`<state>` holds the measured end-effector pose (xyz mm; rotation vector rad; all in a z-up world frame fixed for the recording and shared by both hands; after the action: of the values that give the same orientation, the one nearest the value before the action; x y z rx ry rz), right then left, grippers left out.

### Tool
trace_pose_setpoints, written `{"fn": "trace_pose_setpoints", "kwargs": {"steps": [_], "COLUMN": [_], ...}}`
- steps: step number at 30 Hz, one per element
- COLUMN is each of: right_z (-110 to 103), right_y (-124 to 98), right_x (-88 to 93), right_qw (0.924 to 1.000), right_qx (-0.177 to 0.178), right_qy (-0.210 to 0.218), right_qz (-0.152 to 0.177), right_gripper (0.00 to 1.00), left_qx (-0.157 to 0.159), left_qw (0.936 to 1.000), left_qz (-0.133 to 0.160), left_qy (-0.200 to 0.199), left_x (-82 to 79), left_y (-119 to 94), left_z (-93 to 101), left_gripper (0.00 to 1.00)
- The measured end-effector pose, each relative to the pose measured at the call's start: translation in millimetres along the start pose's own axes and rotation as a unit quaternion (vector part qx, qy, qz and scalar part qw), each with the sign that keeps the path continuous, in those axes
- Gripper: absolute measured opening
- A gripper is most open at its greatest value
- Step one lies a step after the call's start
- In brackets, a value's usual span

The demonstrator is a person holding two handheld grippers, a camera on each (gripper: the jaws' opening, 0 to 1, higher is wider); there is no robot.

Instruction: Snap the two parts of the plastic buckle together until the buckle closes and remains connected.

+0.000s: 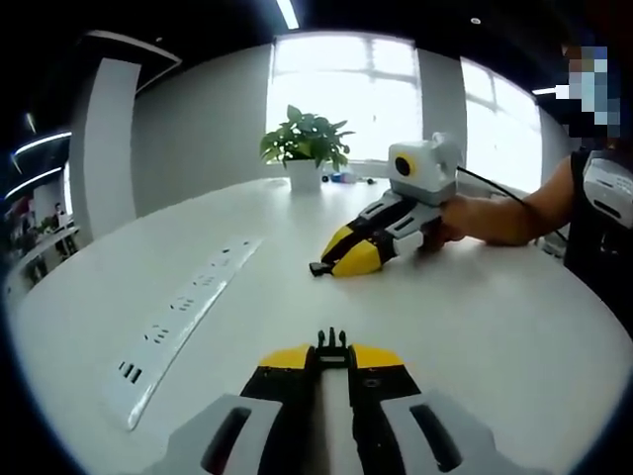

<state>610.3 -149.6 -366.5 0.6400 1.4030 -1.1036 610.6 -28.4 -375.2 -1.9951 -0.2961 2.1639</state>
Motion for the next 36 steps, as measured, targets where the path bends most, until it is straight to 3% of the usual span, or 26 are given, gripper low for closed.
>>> {"fn": "trace_pose_setpoints", "kwargs": {"steps": [9,19,22,24,25,29,36], "right_z": [-3,-6,-4,-6,5,12,18], "right_y": [-1,-4,-5,-3,-7,-9,-13], "right_x": [-0.6,-2.8,-6.6,-14.0,-5.9,-15.1,-14.0], "right_qw": [1.0000,0.9997,0.9996,0.9982,0.9996,0.9986,0.9989], "right_qx": [-0.007,-0.021,-0.019,-0.035,-0.004,-0.003,0.002], "right_qy": [0.000,0.006,0.005,-0.006,-0.007,0.008,0.028], "right_qz": [0.003,0.013,0.021,0.049,0.027,0.052,0.037], "right_gripper": [0.13,0.12,0.12,0.12,0.12,0.12,0.12], "left_qx": [-0.009,-0.029,-0.046,-0.050,-0.053,-0.055,-0.070], "left_qw": [0.9998,0.9994,0.9988,0.9986,0.9985,0.9984,0.9975], "left_qz": [0.001,-0.013,-0.015,-0.011,-0.008,0.010,-0.002], "left_qy": [-0.017,0.010,0.011,0.008,0.008,0.002,-0.003], "left_x": [-1.1,-0.9,-2.5,-5.1,-7.4,-18.8,-26.5], "left_y": [0,0,-4,-7,-9,-15,-20], "left_z": [-1.2,-7.2,-12.0,-14.3,-15.3,-13.9,-10.5], "left_gripper": [0.11,0.11,0.11,0.11,0.11,0.11,0.11]}}
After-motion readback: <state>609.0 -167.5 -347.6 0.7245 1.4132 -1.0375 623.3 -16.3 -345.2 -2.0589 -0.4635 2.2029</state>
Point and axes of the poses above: the point that each gripper's makers call its tool centre point, and the gripper's own axes: y roughly forward along the fingers, z roughly to its right, x roughly out of its underside, the point moved 1 cm from there along -y, roughly backward along the fingers, and after that the axes turned 10 degrees about z, right-handed, at the moved point
